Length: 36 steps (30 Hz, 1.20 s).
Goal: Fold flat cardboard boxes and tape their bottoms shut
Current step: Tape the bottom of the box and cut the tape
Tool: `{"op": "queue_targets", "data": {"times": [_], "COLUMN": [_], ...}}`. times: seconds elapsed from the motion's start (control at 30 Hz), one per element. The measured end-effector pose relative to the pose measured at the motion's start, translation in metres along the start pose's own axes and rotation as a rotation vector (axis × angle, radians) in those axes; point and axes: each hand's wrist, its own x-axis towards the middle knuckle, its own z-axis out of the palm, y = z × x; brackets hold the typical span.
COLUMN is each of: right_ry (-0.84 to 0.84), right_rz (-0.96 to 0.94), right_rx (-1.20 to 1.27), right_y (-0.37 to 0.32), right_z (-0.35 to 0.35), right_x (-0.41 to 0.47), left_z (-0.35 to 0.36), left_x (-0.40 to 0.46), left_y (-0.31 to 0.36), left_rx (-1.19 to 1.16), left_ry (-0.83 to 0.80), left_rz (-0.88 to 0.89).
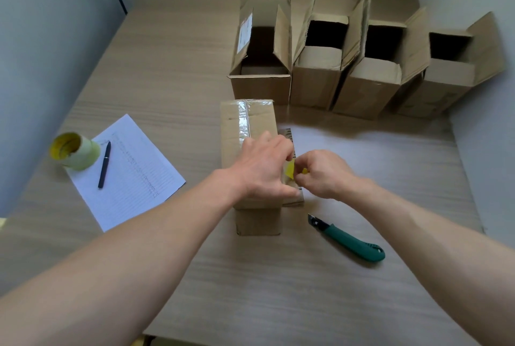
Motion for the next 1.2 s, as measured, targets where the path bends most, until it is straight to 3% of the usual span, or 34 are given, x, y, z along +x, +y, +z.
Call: {"op": "queue_targets", "data": {"times": [0.07, 0.17, 0.43, 0.63, 0.8, 0.97, 1.2], "right_ry": [0.196, 0.320, 0.276, 0.405, 0.455, 0.500, 0.495], "right_rz": [-0.061, 0.049, 0.029, -0.067, -0.153, -0.095, -0.136], "right_rx": [-0.277, -0.299, -0.057, 0.042, 0.044, 0.100, -0.069], "right_y": [0.004, 0.018, 0.053, 0.059, 0.063, 0.067, 0.086], "right_z": [0.001, -0.018, 0.004, 0.023, 0.026, 0.023, 0.015], "right_x": [0.002, 0.004, -0.045, -0.075, -0.090, -0.096, -0.098], "left_z": [0.006, 0.016, 0.026, 0.030, 0.030, 0.032, 0.032], "left_x": [0.002, 0.004, 0.005, 0.004, 0.004, 0.004, 0.004], "left_y": [0.004, 0.018, 0.026, 0.025, 0.026, 0.026, 0.026], "left_rx": [0.080, 0.191, 0.149, 0.153, 0.146, 0.143, 0.148], "left_ry": [0.037, 0.134, 0.278, 0.292, 0.309, 0.334, 0.324], "left_rz": [-0.034, -0.113, -0.184, -0.182, -0.184, -0.188, -0.195]}}
